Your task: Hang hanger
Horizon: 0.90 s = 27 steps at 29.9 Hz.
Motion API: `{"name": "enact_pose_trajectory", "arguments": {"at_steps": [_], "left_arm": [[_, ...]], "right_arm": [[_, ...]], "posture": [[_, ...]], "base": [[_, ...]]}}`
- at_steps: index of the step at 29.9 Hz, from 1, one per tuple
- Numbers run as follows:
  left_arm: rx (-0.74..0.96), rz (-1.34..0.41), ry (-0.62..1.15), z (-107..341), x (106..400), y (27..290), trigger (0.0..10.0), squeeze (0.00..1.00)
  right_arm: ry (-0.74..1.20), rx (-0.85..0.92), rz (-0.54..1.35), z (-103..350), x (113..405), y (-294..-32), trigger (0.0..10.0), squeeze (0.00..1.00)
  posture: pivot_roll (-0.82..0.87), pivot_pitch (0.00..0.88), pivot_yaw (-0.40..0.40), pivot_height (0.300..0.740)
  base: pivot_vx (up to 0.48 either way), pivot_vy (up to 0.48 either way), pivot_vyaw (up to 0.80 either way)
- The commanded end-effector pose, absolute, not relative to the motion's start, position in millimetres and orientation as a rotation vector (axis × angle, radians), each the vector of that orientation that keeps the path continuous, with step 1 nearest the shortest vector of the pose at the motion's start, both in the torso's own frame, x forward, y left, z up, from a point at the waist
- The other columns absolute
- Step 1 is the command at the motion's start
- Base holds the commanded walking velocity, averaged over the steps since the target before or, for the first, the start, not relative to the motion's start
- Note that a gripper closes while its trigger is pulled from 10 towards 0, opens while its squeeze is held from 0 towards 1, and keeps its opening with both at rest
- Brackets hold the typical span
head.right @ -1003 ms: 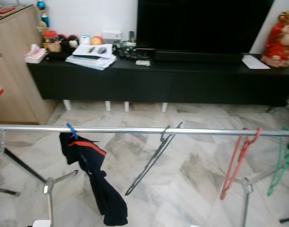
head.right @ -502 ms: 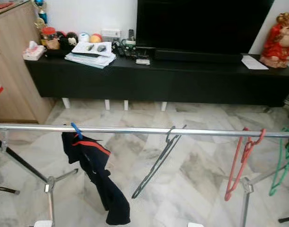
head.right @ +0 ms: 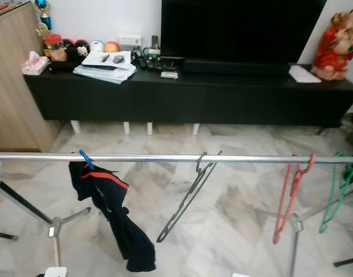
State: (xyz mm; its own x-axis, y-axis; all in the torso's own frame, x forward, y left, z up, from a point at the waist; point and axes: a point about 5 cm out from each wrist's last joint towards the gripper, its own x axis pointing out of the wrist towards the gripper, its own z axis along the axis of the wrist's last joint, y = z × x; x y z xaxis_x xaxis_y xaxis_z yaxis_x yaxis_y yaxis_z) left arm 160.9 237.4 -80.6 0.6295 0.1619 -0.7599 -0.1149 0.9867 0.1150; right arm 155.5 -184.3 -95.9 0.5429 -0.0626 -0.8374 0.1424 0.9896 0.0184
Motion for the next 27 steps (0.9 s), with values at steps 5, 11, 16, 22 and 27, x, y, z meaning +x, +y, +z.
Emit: {"name": "enact_pose_trajectory", "arguments": {"at_steps": [5,11,16,22,27], "left_arm": [[0.058,0.140,0.887,-82.8,161.6,228.8,10.0,0.00],[0.059,0.137,0.885,-82.4,161.9,229.8,10.0,0.00],[0.061,0.140,0.878,-81.1,162.7,232.8,10.0,0.00],[0.062,0.137,0.879,-80.8,163.1,233.6,10.0,0.00],[0.061,0.136,0.881,-80.9,163.1,233.3,10.0,0.00]], "right_arm": [[0.985,0.065,-0.126,-94.2,157.6,-191.3,10.0,0.00],[0.982,0.064,-0.124,-94.1,157.8,-190.7,10.0,0.00],[0.982,0.066,-0.118,-94.4,157.3,-189.7,10.0,0.00],[0.983,0.064,-0.116,-94.5,157.1,-189.5,10.0,0.00],[0.982,0.062,-0.114,-94.5,157.2,-189.4,10.0,0.00]], "posture": [[0.04,0.061,-0.032,0.740],[0.04,0.060,-0.028,0.740],[0.05,0.060,-0.028,0.740],[0.04,0.061,-0.027,0.740],[0.04,0.059,-0.028,0.740]], "base": [[0.000,-0.296,0.00],[0.000,-0.302,0.00],[0.000,-0.300,0.00],[0.000,-0.300,0.00],[0.000,-0.300,0.00]]}}
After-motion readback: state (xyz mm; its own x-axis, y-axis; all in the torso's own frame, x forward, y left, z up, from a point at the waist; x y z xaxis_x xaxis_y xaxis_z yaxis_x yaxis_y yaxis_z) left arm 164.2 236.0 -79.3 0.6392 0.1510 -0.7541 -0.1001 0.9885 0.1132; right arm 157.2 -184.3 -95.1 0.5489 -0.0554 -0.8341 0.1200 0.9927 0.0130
